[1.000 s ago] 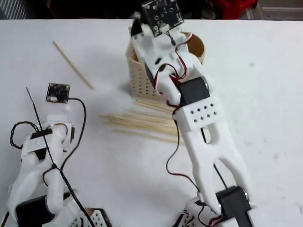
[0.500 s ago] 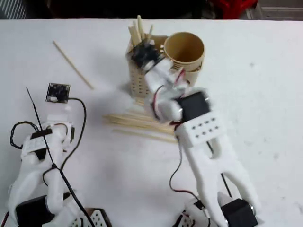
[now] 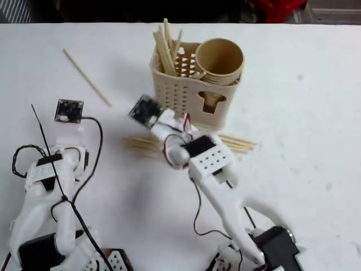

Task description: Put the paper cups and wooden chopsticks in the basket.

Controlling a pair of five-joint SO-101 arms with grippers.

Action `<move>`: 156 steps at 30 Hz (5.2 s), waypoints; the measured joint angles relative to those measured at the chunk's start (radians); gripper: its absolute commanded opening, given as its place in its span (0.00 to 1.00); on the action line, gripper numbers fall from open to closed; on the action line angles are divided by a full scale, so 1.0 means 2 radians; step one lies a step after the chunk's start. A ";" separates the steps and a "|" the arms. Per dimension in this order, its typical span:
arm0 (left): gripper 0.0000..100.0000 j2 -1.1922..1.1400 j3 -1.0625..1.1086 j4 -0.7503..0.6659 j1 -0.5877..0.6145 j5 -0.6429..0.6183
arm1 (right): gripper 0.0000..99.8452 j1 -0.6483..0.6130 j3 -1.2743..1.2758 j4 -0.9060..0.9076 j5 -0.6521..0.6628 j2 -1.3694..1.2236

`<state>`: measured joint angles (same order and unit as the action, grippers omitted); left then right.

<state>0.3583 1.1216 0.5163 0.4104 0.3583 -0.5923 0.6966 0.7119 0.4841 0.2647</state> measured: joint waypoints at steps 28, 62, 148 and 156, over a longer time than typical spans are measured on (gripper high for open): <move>0.10 0.000 0.000 0.000 0.000 0.000 | 0.02 0.291 0.196 0.028 -0.011 0.253; 0.10 0.000 0.000 0.000 0.000 0.000 | 0.02 0.305 0.094 -0.175 -0.035 -0.107; 0.10 0.000 0.000 0.000 0.000 0.000 | 0.02 -0.019 -0.059 0.097 0.032 0.067; 0.10 0.000 0.000 0.000 0.000 0.000 | 0.02 -0.003 -0.096 0.050 -0.068 0.193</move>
<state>0.3583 1.1216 0.5163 0.4104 0.3583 -0.5984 0.5048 0.8117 0.3475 0.6513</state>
